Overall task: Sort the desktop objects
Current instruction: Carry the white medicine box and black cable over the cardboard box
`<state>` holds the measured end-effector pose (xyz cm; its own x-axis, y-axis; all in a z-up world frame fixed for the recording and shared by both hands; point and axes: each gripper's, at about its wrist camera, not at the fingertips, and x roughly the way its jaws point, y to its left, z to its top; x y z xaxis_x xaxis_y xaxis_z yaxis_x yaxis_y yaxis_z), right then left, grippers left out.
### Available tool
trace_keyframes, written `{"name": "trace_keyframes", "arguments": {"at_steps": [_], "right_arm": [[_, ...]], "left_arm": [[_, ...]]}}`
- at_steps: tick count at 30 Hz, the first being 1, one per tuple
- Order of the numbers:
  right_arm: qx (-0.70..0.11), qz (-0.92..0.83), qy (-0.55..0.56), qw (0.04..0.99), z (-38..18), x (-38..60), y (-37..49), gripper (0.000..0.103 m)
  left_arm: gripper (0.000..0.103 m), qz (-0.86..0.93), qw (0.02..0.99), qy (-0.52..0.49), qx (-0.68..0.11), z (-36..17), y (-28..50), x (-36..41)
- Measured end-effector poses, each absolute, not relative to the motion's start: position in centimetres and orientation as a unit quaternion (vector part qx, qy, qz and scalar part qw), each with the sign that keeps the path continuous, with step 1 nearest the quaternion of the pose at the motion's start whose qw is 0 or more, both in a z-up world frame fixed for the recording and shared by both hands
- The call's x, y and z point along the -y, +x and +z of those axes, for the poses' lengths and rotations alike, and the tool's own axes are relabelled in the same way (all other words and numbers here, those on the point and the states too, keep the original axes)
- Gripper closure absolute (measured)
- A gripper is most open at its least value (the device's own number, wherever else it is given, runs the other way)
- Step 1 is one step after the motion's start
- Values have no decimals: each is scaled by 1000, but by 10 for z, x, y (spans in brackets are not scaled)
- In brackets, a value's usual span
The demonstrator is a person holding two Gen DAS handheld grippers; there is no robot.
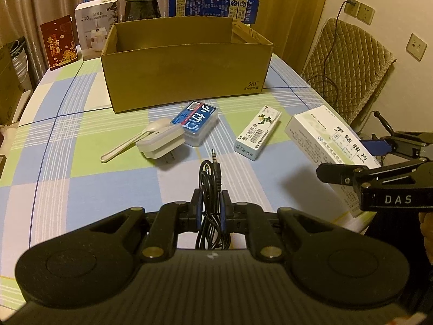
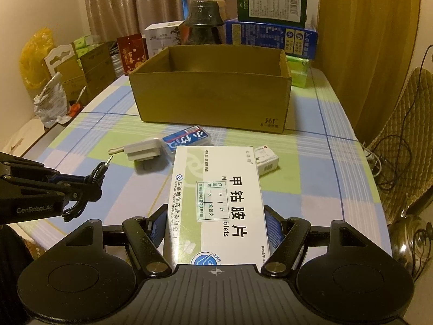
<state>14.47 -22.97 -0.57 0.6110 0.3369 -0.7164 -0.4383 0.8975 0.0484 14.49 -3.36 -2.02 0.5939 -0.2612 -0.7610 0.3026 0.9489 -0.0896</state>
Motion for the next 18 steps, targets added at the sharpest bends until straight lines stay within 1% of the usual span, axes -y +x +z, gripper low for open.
{"name": "trace_keyframes", "arguments": {"at_steps": [18], "right_arm": [[-374,218,-74,898,0,225,168,35]], "left_arm": [[94,-164,894,40,-414,-12,176,35]]}}
